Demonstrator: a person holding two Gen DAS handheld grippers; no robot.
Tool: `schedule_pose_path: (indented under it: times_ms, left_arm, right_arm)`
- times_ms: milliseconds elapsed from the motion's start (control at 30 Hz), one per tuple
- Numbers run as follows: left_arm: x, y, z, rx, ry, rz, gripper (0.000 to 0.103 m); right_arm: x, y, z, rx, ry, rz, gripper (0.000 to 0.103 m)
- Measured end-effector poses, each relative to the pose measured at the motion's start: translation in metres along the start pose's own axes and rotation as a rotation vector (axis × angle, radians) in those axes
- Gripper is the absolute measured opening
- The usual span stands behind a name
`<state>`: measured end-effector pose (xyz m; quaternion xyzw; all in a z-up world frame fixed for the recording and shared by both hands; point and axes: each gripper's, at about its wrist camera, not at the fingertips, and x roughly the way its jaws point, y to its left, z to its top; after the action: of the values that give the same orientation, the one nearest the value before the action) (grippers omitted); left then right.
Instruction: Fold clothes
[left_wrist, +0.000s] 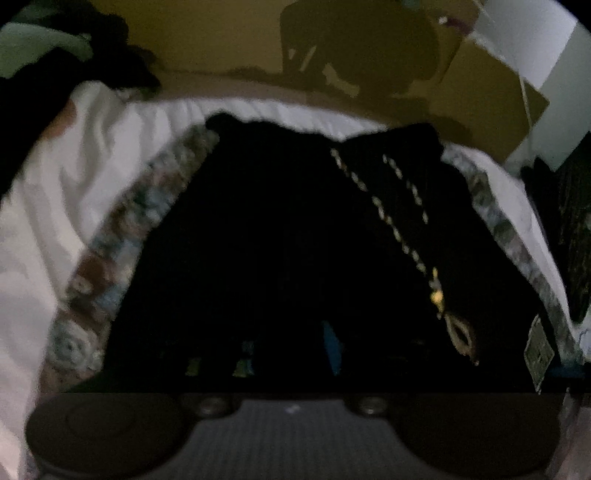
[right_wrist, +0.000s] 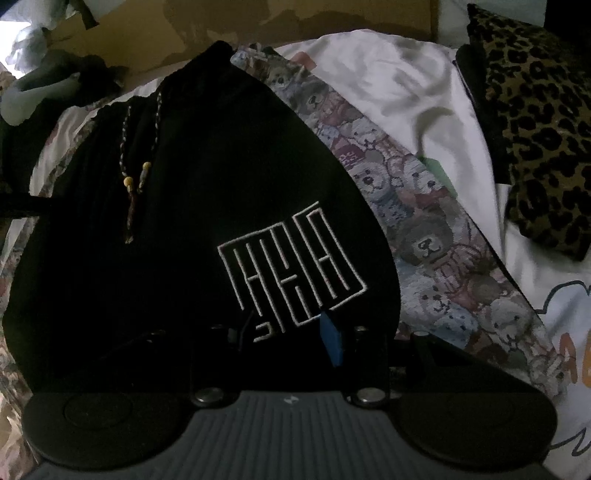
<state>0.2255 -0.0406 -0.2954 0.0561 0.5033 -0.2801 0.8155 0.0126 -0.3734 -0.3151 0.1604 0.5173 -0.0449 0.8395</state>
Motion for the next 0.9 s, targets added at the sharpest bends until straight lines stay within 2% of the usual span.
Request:
schedule_pose_path:
  times_ms: [67, 233, 400, 567, 733, 900]
  left_arm:
    - [-0.009, 0.002, 0.004, -0.009, -0.022, 0.006, 0.056]
    - [-0.032, 0.018, 0.012, -0.035, -0.066, 0.037, 0.056]
    - [-0.044, 0.045, 0.008, -0.087, -0.096, 0.091, 0.056]
    - [-0.044, 0.074, -0.008, -0.158, -0.072, 0.148, 0.054]
    - [-0.038, 0.107, -0.029, -0.255, -0.038, 0.202, 0.052]
    - [-0.036, 0.129, -0.056, -0.313, 0.023, 0.207, 0.039]
  right_arm:
    - [-0.003, -0.001, -0.001, -0.003, -0.001, -0.001, 0.046]
    - [-0.016, -0.006, -0.002, -0.016, -0.032, -0.004, 0.046]
    - [-0.029, -0.012, 0.001, -0.092, -0.069, -0.031, 0.046]
    - [-0.031, -0.027, 0.004, -0.108, -0.065, -0.061, 0.046]
    - [-0.019, -0.045, -0.007, -0.058, -0.012, -0.087, 0.046]
    - [-0.018, -0.046, -0.020, -0.092, 0.015, -0.103, 0.049]
